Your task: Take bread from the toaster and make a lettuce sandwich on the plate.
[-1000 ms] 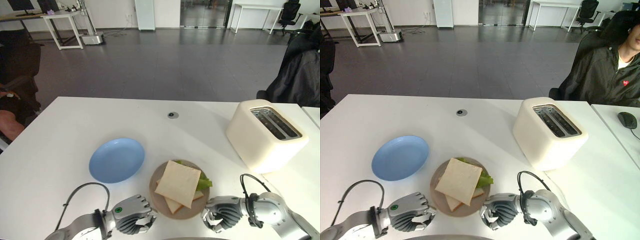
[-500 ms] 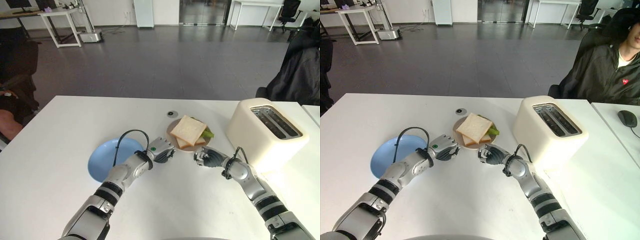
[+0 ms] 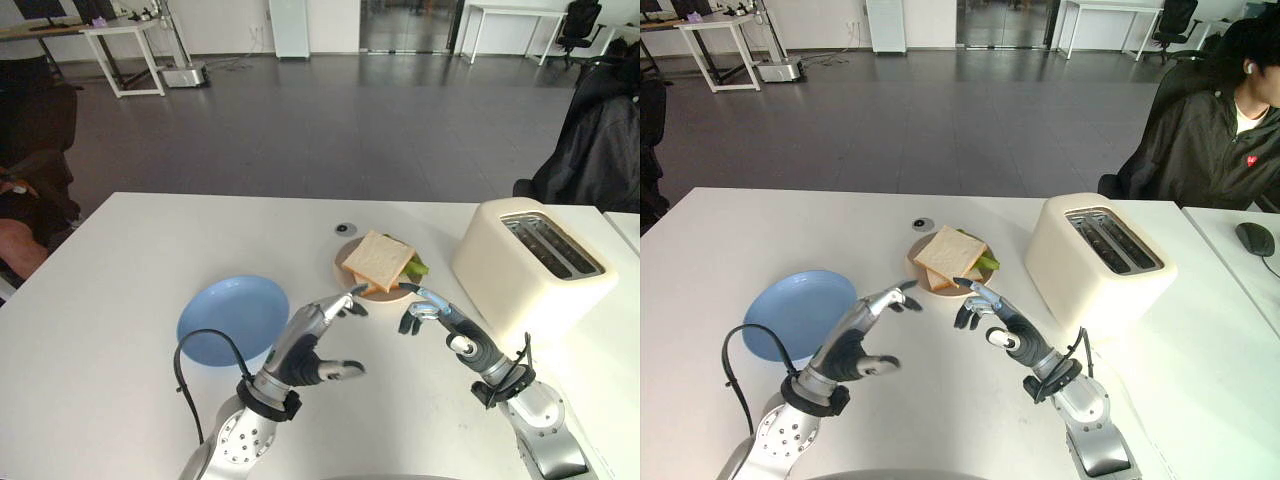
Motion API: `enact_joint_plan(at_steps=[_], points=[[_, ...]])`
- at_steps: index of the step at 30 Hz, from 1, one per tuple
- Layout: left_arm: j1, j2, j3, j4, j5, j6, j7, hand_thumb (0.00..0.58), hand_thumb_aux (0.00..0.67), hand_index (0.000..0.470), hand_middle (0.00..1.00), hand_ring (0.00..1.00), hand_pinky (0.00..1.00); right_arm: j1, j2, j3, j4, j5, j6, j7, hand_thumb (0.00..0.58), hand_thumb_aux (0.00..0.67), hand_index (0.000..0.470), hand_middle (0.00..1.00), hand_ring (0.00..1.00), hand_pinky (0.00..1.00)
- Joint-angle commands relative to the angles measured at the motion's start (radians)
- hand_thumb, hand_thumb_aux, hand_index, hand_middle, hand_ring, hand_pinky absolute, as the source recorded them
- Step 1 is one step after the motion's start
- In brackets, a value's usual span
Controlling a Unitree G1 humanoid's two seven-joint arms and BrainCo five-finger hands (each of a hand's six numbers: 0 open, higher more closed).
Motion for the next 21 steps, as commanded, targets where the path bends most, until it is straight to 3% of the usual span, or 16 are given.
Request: enact_joint_plan(at_steps=[1, 9, 21], points=[[0.002, -0.009, 0.019, 0.101, -0.260, -0.084, -0.091, 0.000, 0.000, 0.000, 0.00, 0.00, 0.00, -0.003, 0.015, -0.054, 0.061, 0.033, -0.042, -0.003, 0.000, 0.000, 0.000, 0.00, 0.00, 0.00], [-0.014, -0.008, 0.079, 0.114, -0.407, -0.121, -0.206, 0.000, 0.000, 0.000, 0.00, 0.00, 0.00, 0.001, 0.030, -0.105, 0.042, 0.075, -0.022, 0.002, 0.000, 0.000, 0.000, 0.00, 0.00, 0.00], [0.039, -0.005, 0.132, 0.078, -0.409, -0.117, -0.283, 0.000, 0.000, 0.000, 0.00, 0.00, 0.00, 0.028, 0.028, -0.109, -0.038, 0.119, 0.043, 0.039, 0.000, 0.000, 0.000, 0.00, 0.00, 0.00]])
